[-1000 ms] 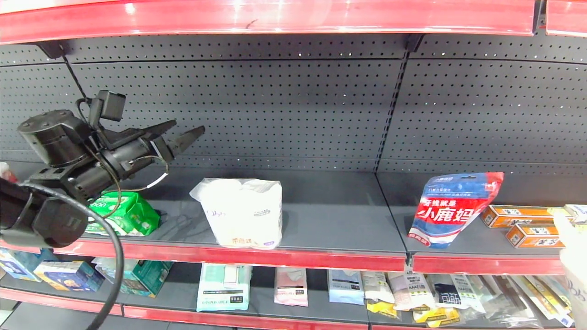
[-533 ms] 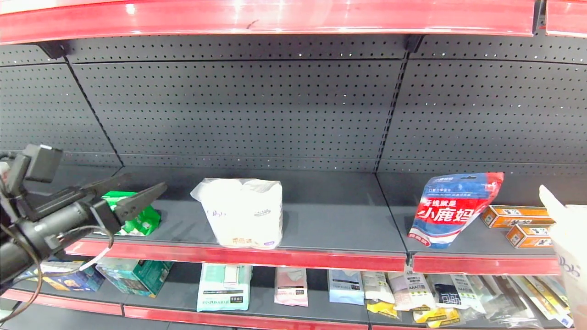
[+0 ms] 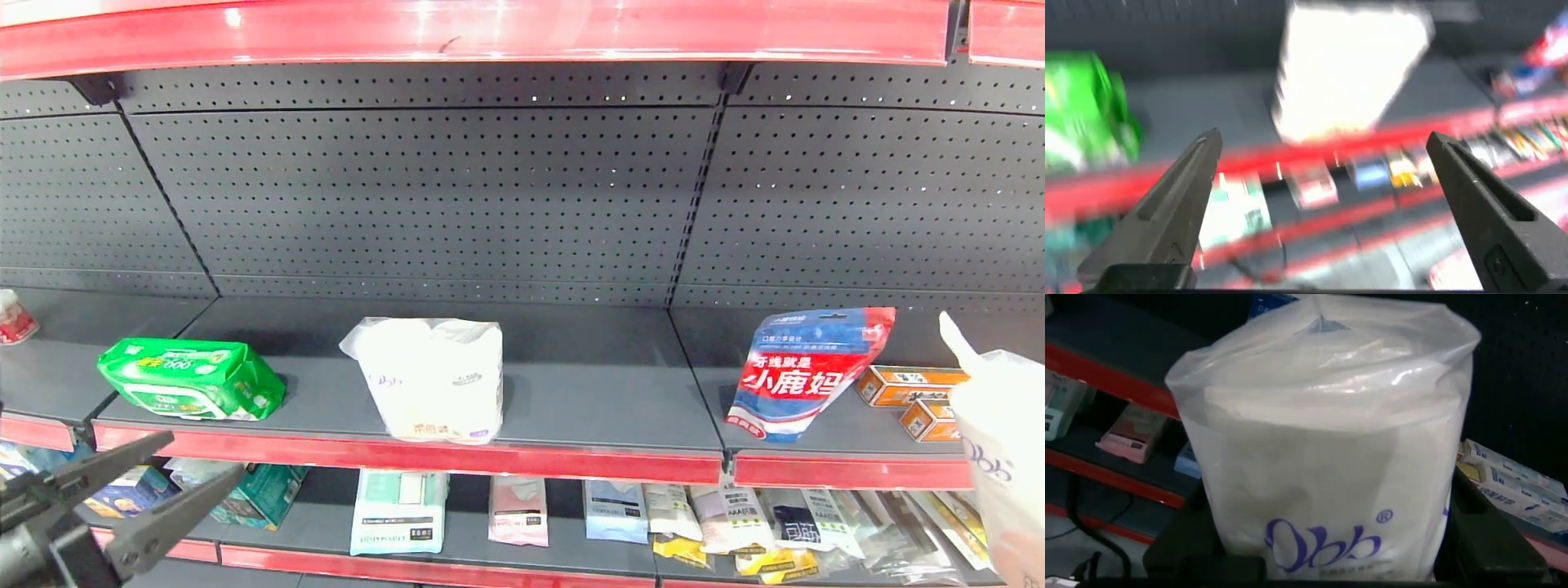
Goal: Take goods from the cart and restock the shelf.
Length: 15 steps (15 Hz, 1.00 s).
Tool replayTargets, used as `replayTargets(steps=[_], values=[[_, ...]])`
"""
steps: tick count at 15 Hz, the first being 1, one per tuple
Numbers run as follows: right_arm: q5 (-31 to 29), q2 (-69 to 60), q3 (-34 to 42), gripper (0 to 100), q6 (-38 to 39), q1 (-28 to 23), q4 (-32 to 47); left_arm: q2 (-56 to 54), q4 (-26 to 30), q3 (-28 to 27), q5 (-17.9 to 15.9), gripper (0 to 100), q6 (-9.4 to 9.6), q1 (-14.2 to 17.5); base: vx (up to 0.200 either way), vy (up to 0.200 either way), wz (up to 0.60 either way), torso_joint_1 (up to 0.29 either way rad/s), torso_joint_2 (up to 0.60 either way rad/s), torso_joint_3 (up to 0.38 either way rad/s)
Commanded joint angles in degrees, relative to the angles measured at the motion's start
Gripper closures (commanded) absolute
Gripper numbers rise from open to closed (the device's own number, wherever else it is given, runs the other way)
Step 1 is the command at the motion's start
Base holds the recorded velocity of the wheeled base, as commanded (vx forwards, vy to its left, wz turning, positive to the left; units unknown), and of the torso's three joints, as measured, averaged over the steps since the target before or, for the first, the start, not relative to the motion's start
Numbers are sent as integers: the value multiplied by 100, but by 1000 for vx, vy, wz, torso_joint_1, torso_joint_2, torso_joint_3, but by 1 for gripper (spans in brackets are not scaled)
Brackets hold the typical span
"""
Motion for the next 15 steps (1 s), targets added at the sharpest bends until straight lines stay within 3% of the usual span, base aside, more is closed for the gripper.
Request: replayTargets(steps=[1,8,15], values=[[52,23,2,100,61,54,-7,-2322,2122,-61,21,0,221,-55,0,0,0,0,0,0],[211,137,-50,100,254,502,-42,-4431,4197,45,249,0,546,-37,0,0,86,0,0,0],[316,427,-94,100,298,502,-306,-4888,4408,27,399,0,555,-37,0,0,514,5,1,1]])
